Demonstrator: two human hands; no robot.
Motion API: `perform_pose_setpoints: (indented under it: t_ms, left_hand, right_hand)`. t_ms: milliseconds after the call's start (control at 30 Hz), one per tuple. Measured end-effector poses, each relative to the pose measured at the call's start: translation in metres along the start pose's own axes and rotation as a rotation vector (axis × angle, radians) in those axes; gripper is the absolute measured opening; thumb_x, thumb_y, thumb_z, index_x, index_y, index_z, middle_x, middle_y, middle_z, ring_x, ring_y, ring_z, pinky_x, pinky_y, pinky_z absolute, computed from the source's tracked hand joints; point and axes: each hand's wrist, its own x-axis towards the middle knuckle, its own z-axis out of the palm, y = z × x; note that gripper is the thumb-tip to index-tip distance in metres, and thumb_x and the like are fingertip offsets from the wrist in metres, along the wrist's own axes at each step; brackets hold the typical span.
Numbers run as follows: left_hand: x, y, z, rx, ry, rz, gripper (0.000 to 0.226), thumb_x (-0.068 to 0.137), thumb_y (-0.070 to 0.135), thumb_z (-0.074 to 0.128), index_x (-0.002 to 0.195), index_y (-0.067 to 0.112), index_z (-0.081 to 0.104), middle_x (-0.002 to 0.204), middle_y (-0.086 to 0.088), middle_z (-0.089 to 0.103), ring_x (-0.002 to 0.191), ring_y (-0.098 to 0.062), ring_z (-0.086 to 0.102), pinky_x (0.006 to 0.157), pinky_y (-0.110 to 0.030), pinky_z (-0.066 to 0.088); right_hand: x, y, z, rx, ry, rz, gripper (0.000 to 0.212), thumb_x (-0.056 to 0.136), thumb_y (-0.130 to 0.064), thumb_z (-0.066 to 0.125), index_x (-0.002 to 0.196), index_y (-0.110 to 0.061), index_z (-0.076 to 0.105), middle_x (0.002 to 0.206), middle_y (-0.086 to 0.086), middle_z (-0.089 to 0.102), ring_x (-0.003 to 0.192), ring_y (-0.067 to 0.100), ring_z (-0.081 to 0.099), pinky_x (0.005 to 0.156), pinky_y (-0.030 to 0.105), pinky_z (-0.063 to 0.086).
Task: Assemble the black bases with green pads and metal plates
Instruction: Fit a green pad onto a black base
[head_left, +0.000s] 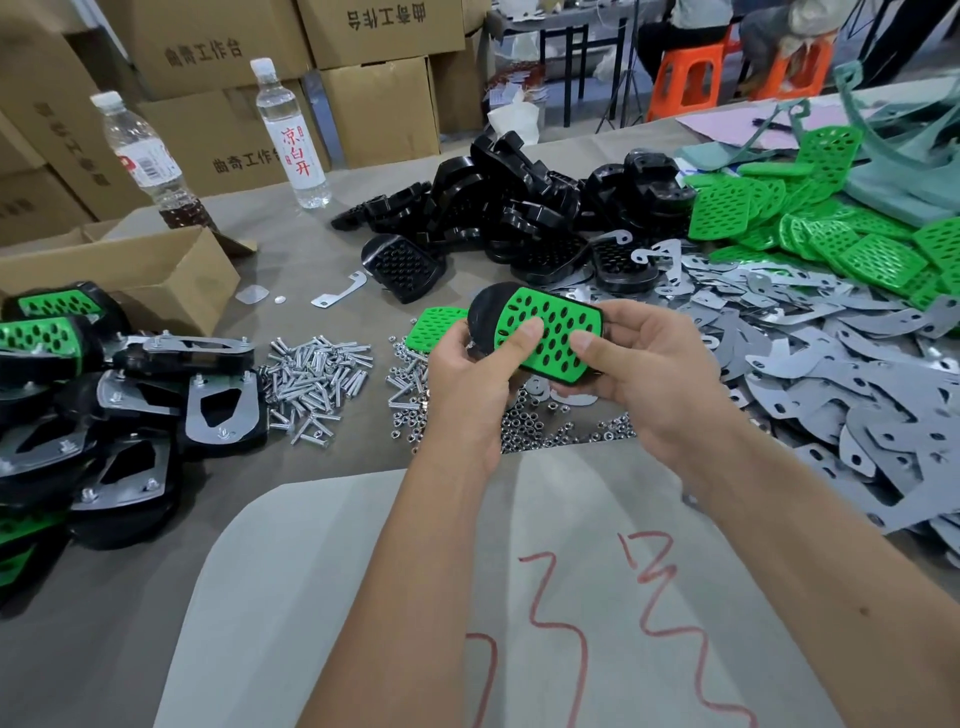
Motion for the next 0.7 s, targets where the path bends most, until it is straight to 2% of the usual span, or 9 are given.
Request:
perform_pose_setpoints:
  t_ms: [67, 133, 267, 400, 500, 600, 700]
  left_hand:
    - [0.000, -0.002, 0.001, 0.044, 0.009, 0.028, 0.016, 0.088, 0.005, 0.079, 0.101, 0.011, 0.072, 0.100, -0.010, 0.080, 0.094, -0.028, 0.077, 0.079, -0.039, 0.063]
    - [0.002, -0.004, 0.000, 0.059, 0.052, 0.042, 0.015, 0.089, 0.004, 0.078, 0.099, 0.013, 0.072, 0.098, -0.008, 0.080, 0.092, -0.027, 0.077, 0.073, -0.036, 0.062]
    - [0.004, -0.002, -0.001, 0.045, 0.155, 0.047, 0.015, 0.089, 0.004, 0.077, 0.100, 0.012, 0.070, 0.095, -0.006, 0.079, 0.091, -0.026, 0.077, 0.077, -0.041, 0.064]
    - [0.012, 0.009, -0.015, -0.038, 0.330, 0.051, 0.020, 0.088, -0.003, 0.076, 0.091, 0.013, 0.064, 0.088, -0.004, 0.076, 0.082, -0.020, 0.076, 0.067, -0.034, 0.061]
    - [0.016, 0.020, -0.028, -0.094, 0.430, 0.100, 0.022, 0.087, -0.005, 0.076, 0.086, 0.014, 0.064, 0.079, 0.001, 0.075, 0.076, -0.017, 0.074, 0.062, -0.030, 0.058]
    - [0.015, 0.026, -0.036, -0.182, 0.444, 0.094, 0.018, 0.087, -0.001, 0.078, 0.090, 0.014, 0.068, 0.088, -0.004, 0.076, 0.078, -0.017, 0.074, 0.060, -0.024, 0.057]
    - [0.012, 0.028, -0.038, -0.268, 0.422, 0.055, 0.018, 0.088, 0.005, 0.078, 0.100, 0.014, 0.069, 0.098, -0.006, 0.076, 0.083, -0.017, 0.074, 0.064, -0.026, 0.058]
  right_hand:
    - [0.001, 0.001, 0.000, 0.005, 0.032, 0.007, 0.018, 0.095, 0.005, 0.065, 0.105, -0.009, 0.070, 0.094, 0.009, 0.080, 0.086, 0.030, 0.078, 0.071, 0.044, 0.066]
    - [0.003, 0.002, 0.000, -0.016, 0.009, 0.014, 0.020, 0.095, 0.003, 0.067, 0.108, -0.011, 0.070, 0.097, 0.008, 0.080, 0.090, 0.030, 0.078, 0.073, 0.043, 0.066]
    - [0.003, 0.003, 0.001, -0.227, 0.011, -0.103, 0.020, 0.096, -0.010, 0.073, 0.115, -0.015, 0.070, 0.096, 0.006, 0.080, 0.087, 0.024, 0.079, 0.069, 0.037, 0.065]
    - [0.007, 0.001, -0.015, -0.471, 0.284, -0.272, 0.006, 0.099, -0.021, 0.069, 0.099, -0.017, 0.073, 0.081, 0.002, 0.074, 0.073, 0.019, 0.074, 0.056, 0.038, 0.063]
    - [0.011, 0.001, -0.027, -0.724, 0.411, -0.358, 0.006, 0.099, -0.017, 0.067, 0.095, -0.020, 0.072, 0.078, -0.005, 0.072, 0.072, 0.012, 0.070, 0.068, 0.039, 0.061]
    - [0.010, 0.005, -0.024, -0.871, 0.321, -0.391, 0.009, 0.095, -0.012, 0.069, 0.101, -0.017, 0.073, 0.080, -0.009, 0.070, 0.073, 0.004, 0.061, 0.075, 0.033, 0.055]
    - [0.009, 0.010, -0.019, -1.145, 0.141, -0.433, 0.017, 0.094, -0.014, 0.071, 0.110, -0.018, 0.073, 0.098, -0.006, 0.071, 0.098, 0.019, 0.054, 0.086, 0.028, 0.038]
